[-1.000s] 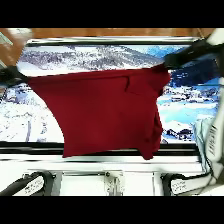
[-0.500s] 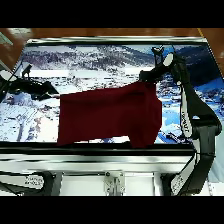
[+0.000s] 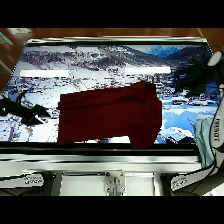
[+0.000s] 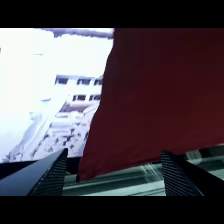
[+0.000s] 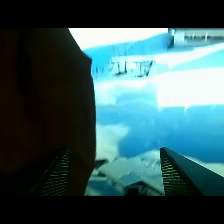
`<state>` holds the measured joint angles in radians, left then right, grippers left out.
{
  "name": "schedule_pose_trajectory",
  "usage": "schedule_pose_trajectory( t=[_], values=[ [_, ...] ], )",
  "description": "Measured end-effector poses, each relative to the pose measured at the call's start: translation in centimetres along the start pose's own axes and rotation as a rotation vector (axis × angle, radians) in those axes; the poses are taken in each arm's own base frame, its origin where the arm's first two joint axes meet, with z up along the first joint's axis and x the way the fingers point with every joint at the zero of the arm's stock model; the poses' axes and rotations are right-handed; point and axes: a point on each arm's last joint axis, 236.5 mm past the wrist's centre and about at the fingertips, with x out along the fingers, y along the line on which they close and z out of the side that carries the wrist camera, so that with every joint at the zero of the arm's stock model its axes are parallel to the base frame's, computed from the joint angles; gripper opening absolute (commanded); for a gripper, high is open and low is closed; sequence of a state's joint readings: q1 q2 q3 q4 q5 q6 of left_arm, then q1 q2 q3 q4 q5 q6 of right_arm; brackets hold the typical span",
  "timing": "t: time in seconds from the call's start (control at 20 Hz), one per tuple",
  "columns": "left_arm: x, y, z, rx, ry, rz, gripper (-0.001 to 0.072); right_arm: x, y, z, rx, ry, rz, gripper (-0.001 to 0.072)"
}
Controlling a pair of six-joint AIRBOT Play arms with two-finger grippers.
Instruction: Fold the shirts.
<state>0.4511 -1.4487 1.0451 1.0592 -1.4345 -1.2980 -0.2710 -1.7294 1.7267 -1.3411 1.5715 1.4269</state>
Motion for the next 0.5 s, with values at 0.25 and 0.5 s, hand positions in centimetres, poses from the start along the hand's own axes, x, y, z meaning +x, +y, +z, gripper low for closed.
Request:
schedule_pose_trajectory(
  t=[0.25, 0.5],
  values=[
    [4.1, 3.0, -7.1, -0.075, 0.120, -0.062, 0.0705, 3.0, -0.4, -7.3, 0.193, 0.183, 0.272, 0.0694],
    [6.2, 2.7, -7.7, -0.073, 0.101, -0.071, 0.0704, 3.9, -0.3, -7.7, 0.238, 0.167, 0.332, 0.0694]
  ],
)
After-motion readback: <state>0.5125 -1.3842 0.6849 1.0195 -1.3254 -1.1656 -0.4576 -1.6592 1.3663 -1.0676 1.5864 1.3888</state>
